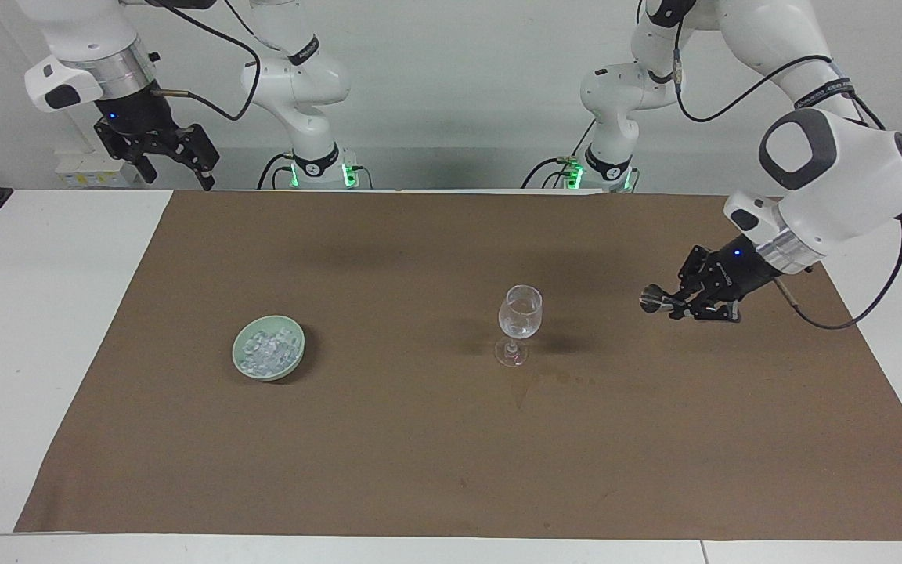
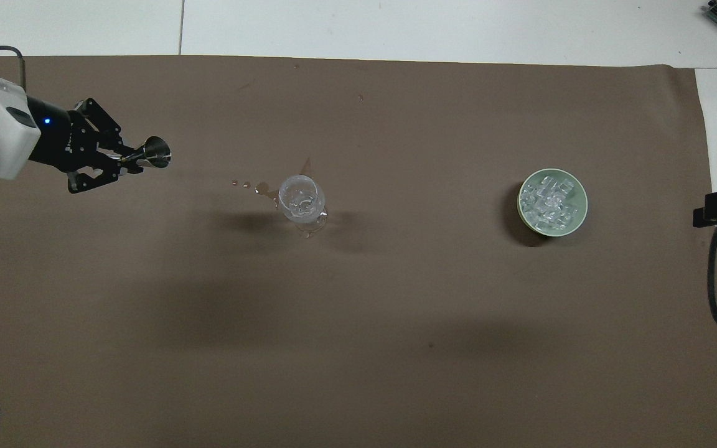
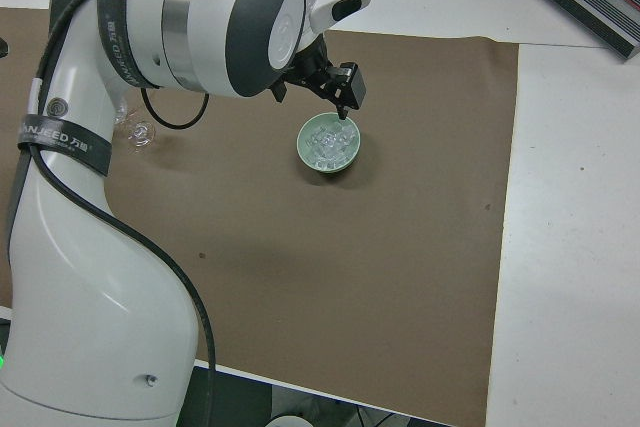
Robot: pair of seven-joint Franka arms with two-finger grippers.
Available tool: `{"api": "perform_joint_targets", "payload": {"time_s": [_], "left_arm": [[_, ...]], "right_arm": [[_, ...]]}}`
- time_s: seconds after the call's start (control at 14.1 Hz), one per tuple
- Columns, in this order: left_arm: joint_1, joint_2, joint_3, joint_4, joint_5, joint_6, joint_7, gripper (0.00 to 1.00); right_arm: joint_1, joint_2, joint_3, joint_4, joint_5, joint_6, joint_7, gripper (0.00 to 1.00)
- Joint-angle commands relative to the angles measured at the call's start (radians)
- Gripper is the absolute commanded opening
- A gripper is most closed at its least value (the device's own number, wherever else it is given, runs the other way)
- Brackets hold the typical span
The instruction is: Pour wine and add ice with both arms
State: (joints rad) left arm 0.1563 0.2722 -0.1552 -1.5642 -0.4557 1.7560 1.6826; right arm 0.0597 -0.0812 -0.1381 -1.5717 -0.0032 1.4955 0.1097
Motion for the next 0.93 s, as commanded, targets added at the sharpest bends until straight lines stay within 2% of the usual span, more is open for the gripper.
{"api": "perform_joint_targets", "payload": {"time_s": [0.0,0.43,0.85], "left_arm": [[0.080,0.033,-0.010,-0.003,-0.111,-0.082,0.096,0.00],[0.279,0.202,-0.012,-0.008,-0.360,-0.281,0.324,0.00],[0.436,0.424,-0.023,-0.011,-0.599,-0.360,0.503,0.00]], "right_arm": [[-0.014,-0.025,0.008,-0.030,0.028,0.014,-0.013,1.00],[-0.014,-0.025,0.006,-0.030,0.028,0.014,-0.013,1.00],[-0.014,-0.025,0.008,-0.030,0.028,0.014,-0.013,1.00]]}}
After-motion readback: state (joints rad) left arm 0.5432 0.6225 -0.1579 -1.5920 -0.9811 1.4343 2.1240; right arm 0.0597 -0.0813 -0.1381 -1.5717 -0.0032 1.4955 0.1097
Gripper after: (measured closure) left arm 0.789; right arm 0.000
